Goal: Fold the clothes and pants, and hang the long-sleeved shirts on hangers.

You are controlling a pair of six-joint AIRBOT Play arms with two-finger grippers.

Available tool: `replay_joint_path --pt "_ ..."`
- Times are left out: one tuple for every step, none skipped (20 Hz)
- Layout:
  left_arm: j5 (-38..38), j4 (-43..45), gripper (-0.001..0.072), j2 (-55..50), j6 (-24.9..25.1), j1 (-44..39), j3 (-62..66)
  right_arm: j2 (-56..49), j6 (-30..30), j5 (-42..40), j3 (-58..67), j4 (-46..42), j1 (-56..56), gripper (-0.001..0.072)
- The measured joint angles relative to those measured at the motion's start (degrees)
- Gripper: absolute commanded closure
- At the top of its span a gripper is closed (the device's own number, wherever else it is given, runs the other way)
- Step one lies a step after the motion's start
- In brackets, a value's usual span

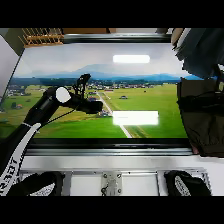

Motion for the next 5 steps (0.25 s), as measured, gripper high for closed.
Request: replay_joint_path --pt "-0.33 0.00 0.0705 -0.55 0.00 0.00 0.00 -0.09 -0.04 0.61 0.00 0.00 0.59 0.0688" --pt "-0.85 -0.02 0.0705 -1.01 0.00 0.00 0.00 -0.17 -0.28 1.16 0.00 0.00 1.03 0.0688" --pt "-1.18 -0.09 0.0704 -1.40 0.00 0.00 0.00 -0.22 -0.42 1.44 0.00 0.02 1.29 0.0688" --pt "-1.42 -0.13 0.0704 -1.66 -0.02 0.00 0.00 -0.24 -0.42 1.75 0.00 0.00 1.51 0.0687" --pt "-1.68 -0.13 0.0704 -1.86 -0.02 0.00 0.00 -0.26 -0.44 1.95 0.00 0.02 1.64 0.0688"
